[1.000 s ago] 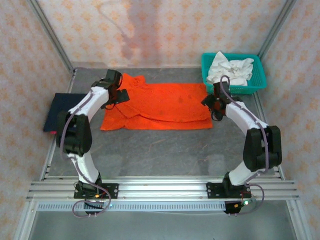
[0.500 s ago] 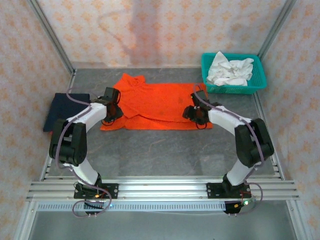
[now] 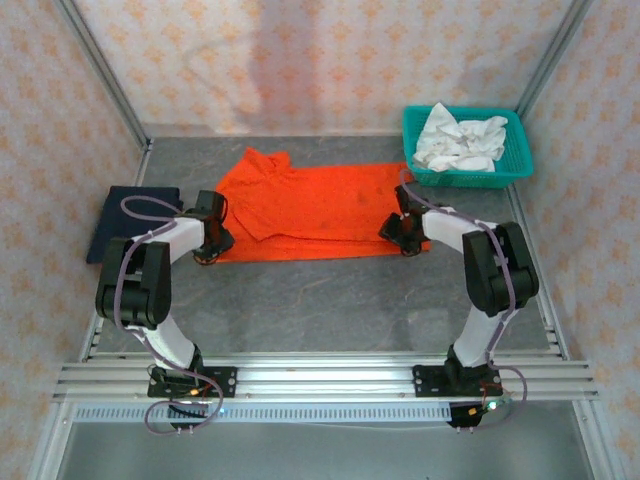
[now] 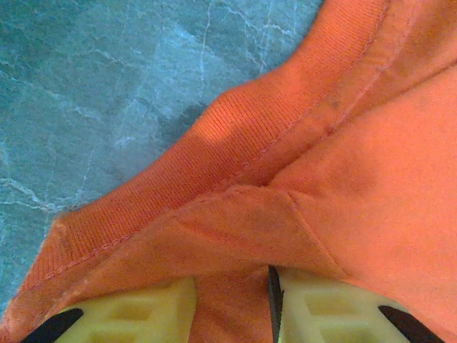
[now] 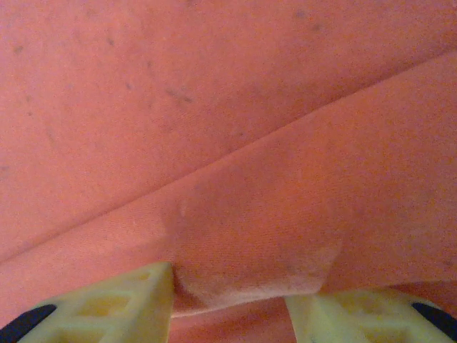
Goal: Fold and stack the t-shirts
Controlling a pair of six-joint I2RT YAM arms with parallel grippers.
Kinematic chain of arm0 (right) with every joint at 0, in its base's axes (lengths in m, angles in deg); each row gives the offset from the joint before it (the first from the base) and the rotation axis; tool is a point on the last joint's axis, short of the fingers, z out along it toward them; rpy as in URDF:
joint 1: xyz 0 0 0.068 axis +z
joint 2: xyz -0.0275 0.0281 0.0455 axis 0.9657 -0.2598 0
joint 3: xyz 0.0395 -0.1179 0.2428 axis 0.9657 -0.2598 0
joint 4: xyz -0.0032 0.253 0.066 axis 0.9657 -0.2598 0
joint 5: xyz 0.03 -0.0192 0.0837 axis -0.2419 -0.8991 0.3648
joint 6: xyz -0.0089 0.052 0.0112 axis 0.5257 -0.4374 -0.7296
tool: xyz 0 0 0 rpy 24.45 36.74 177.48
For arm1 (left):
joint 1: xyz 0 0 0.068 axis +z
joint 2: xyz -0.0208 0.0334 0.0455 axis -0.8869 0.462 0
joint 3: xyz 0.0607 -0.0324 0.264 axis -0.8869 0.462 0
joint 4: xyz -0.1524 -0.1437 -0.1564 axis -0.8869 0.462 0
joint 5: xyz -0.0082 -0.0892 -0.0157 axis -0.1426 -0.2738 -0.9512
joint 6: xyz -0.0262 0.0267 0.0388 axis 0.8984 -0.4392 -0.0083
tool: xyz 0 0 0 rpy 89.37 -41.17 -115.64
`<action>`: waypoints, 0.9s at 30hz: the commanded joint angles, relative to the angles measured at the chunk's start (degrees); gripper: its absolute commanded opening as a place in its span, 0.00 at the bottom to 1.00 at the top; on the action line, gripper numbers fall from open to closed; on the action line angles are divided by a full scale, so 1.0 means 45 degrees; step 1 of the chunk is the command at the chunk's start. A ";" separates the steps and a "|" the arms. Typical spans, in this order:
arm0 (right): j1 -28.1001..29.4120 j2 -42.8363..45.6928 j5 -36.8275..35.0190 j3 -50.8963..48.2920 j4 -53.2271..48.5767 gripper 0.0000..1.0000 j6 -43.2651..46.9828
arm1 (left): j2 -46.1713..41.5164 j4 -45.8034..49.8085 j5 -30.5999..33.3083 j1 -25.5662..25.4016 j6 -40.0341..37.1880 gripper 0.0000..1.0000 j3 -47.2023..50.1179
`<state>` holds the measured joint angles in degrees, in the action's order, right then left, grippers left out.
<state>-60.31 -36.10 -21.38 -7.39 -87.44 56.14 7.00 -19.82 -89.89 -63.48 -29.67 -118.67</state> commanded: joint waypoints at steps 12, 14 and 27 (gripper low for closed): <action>-0.0364 0.0835 -0.0715 -0.1881 -0.1427 0.47 -0.0236 | -0.1895 0.1342 -0.0812 0.0111 0.0302 0.34 0.2434; -0.0371 0.1220 -0.0644 -0.2266 -0.1575 0.47 -0.0357 | -0.2393 0.1662 -0.0983 0.0048 0.0409 0.34 0.2733; -0.0380 0.4116 -0.0415 -0.1774 -0.0988 0.57 0.0252 | -0.4736 0.3340 -0.0306 -0.0795 0.0976 0.68 0.1421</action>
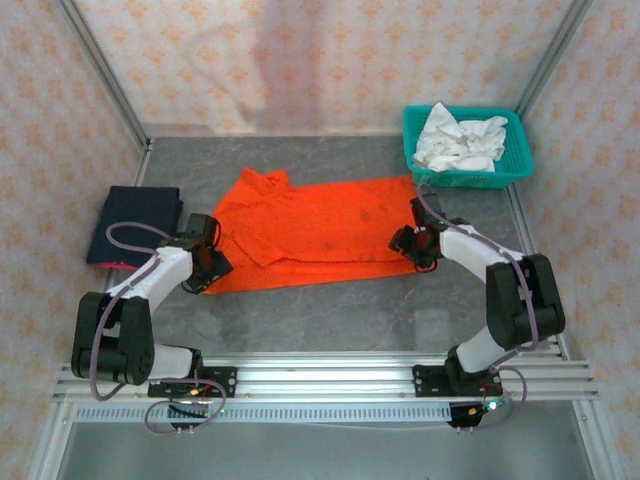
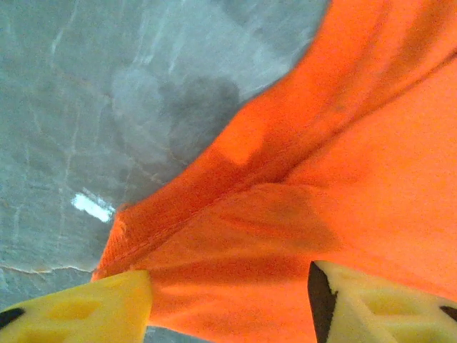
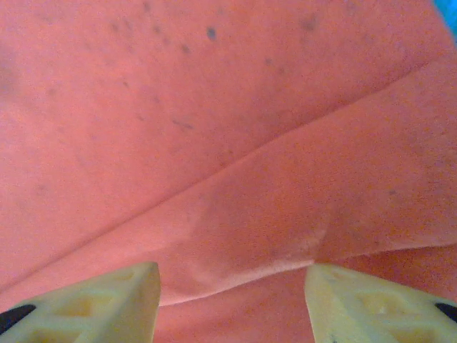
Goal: Fold and stack the t-shirts
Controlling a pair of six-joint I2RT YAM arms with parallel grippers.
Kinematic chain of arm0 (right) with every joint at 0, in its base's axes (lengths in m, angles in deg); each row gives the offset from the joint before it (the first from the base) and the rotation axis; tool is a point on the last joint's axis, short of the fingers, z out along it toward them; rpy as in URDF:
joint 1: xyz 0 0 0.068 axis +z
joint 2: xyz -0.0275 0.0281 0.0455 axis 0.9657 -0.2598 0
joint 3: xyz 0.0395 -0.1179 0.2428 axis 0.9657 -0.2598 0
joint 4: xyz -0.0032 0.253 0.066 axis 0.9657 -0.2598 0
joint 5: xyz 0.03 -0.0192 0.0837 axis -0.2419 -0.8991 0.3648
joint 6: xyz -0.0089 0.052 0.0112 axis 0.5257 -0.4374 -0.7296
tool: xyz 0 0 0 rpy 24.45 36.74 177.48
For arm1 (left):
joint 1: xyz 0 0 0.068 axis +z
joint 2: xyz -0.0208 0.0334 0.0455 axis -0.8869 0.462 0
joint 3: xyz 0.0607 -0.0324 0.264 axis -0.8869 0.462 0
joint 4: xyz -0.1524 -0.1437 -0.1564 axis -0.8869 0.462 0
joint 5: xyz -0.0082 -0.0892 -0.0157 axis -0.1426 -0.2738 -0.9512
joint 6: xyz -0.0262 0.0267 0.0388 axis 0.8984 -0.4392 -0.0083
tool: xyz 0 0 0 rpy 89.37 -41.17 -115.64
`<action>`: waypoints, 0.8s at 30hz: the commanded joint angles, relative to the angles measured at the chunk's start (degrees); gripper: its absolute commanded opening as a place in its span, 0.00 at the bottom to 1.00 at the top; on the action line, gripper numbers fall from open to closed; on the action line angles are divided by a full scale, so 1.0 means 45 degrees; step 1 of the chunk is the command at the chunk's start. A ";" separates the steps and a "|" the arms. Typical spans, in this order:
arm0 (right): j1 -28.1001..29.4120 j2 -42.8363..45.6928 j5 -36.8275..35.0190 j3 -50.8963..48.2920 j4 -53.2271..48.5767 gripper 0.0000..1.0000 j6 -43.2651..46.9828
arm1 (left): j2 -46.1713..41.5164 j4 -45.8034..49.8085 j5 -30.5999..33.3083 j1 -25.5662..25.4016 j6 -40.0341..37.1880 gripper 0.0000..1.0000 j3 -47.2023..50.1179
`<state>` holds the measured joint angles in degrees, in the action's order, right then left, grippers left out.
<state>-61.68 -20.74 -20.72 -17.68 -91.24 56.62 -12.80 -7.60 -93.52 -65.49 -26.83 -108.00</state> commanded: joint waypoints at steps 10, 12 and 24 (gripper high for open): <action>-0.1484 0.1430 -0.1208 -0.0325 0.0154 0.63 -0.1874 | 0.0650 -0.1878 -0.0458 -0.2519 0.3782 1.00 -0.1241; -0.1813 0.1272 -0.0905 -0.0444 0.0314 0.63 -0.2026 | 0.0836 -0.2671 -0.0491 -0.2556 0.4572 0.97 -0.0838; -0.1941 0.0670 -0.0431 -0.0539 0.0663 0.60 -0.2128 | 0.2147 -0.4785 -0.1616 -0.2772 0.6554 0.57 -0.0574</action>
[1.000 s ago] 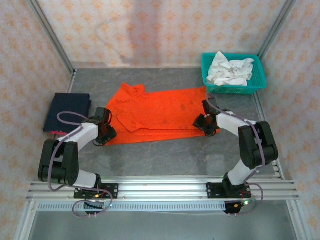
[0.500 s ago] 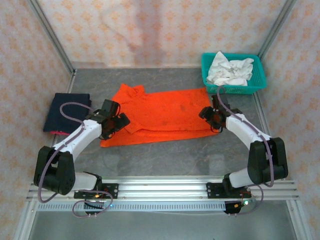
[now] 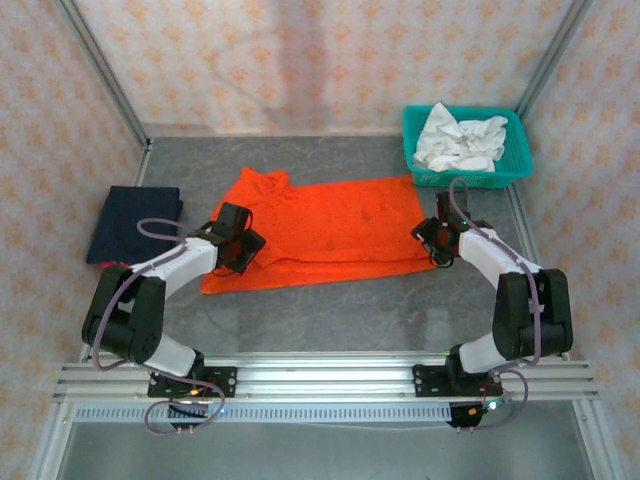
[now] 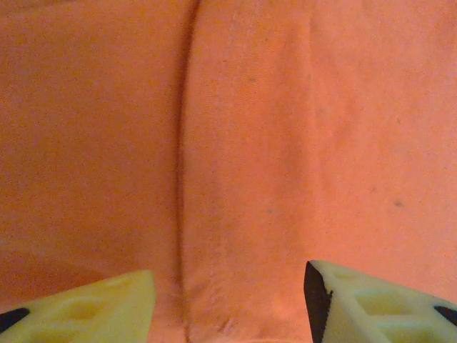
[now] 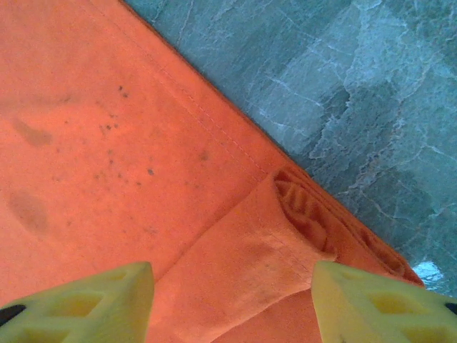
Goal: Fold and stack the t-shirts
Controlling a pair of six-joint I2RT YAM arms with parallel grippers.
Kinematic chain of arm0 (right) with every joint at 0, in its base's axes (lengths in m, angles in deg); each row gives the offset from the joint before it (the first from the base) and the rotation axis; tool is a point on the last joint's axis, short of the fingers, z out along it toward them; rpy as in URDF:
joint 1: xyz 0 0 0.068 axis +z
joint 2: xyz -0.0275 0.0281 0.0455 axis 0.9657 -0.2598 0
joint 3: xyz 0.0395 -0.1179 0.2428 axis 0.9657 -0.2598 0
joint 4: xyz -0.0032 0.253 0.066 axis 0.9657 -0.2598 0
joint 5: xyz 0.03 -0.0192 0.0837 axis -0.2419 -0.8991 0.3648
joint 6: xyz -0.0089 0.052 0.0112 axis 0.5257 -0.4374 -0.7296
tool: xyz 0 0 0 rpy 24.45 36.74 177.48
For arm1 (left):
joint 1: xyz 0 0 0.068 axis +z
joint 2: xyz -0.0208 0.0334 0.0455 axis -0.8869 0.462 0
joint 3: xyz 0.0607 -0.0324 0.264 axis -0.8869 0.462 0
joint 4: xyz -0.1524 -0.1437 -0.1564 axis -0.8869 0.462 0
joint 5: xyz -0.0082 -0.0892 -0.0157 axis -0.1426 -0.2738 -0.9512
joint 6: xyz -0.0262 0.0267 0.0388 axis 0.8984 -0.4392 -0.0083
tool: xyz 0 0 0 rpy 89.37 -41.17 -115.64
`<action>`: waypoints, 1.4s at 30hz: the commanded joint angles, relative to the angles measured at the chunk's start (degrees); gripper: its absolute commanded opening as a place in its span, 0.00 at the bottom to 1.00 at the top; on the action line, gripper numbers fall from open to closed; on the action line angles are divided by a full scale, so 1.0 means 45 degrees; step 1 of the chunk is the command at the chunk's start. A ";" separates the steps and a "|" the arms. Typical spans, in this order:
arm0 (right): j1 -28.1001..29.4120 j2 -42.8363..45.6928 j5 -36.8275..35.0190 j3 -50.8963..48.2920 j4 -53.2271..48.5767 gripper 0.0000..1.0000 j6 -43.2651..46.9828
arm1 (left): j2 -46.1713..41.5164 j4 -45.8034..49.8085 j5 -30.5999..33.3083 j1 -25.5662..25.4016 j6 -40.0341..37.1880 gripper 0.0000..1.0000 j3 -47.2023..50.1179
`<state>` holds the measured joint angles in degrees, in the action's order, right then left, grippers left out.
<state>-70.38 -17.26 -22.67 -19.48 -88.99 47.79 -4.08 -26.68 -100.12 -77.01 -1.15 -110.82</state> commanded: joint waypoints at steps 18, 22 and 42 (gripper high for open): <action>0.0002 -0.0069 0.0114 -0.0246 0.0255 0.60 -0.0185 | 0.0932 -0.0442 -0.0500 -0.0366 0.0970 0.18 -0.0671; 0.0003 -0.0041 0.0133 -0.0265 0.0323 0.59 -0.0243 | 0.1173 -0.0366 -0.0441 -0.0366 0.0813 0.09 -0.1034; -0.0007 0.0014 0.0016 -0.0279 0.0333 0.59 -0.0263 | 0.3467 0.0916 -0.0480 -0.0387 -0.1399 0.00 -0.4700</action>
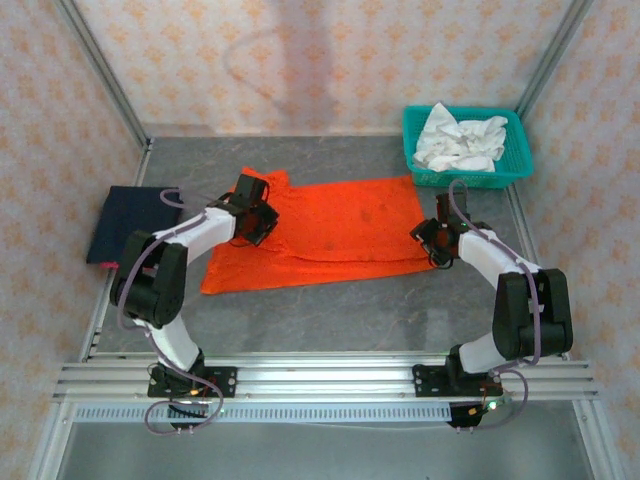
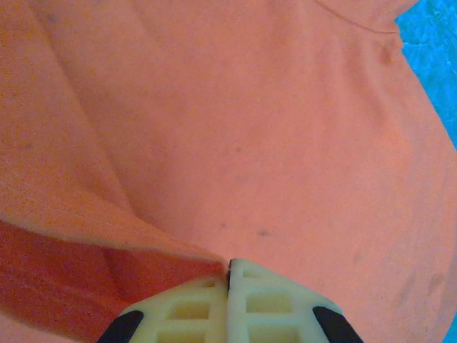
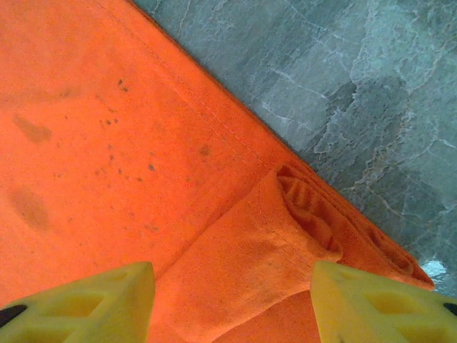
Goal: Fold and stack the t-shirts
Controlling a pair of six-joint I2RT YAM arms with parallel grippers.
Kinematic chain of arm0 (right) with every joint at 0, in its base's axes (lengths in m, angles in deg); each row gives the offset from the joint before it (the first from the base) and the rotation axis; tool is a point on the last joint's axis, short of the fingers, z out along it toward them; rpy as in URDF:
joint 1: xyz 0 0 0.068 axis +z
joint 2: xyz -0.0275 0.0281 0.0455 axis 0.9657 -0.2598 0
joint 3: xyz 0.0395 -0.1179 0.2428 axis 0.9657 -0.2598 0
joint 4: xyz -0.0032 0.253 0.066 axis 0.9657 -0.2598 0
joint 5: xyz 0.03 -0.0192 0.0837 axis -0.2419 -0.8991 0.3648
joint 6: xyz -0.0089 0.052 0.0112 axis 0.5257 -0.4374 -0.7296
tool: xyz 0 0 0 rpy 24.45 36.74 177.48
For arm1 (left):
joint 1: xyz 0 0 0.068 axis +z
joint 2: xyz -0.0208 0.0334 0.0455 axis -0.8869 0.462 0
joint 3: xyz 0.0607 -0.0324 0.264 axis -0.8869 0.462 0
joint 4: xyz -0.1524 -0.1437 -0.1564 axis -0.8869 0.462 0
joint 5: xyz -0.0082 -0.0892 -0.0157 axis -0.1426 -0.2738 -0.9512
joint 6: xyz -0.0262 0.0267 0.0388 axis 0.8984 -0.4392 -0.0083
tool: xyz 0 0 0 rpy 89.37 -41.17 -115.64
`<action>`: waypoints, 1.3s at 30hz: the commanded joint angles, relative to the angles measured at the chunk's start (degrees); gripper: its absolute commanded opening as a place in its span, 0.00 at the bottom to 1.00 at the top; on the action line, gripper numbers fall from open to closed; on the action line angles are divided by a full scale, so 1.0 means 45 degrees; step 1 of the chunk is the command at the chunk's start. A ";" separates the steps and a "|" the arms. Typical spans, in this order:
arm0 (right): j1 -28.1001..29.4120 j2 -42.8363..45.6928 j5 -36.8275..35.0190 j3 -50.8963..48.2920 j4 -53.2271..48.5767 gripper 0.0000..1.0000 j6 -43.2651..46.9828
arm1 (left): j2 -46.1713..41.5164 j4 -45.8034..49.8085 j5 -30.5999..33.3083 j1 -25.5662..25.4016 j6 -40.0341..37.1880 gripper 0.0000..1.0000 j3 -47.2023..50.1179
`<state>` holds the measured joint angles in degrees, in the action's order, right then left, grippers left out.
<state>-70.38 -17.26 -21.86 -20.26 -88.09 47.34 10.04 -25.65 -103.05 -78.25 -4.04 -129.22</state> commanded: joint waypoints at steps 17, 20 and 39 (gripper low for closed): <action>-0.0007 -0.0078 -0.0124 -0.0041 0.0173 0.59 -0.0227 | 0.2733 0.2795 -0.0885 -0.0460 -0.2877 0.08 -0.3828; -0.0007 -0.0057 -0.0144 -0.0052 0.0173 0.59 -0.0237 | 0.2842 0.3006 -0.0972 -0.0447 -0.3097 0.21 -0.4067; 0.0002 -0.0081 0.0129 0.0013 0.0193 0.59 0.0073 | -0.0716 0.2179 0.2213 0.0315 -0.2476 1.00 -0.1006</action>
<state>-70.38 -17.26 -21.27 -20.26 -87.70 46.96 6.48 -15.12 -96.41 -79.02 -18.00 -137.00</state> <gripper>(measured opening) 0.594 0.997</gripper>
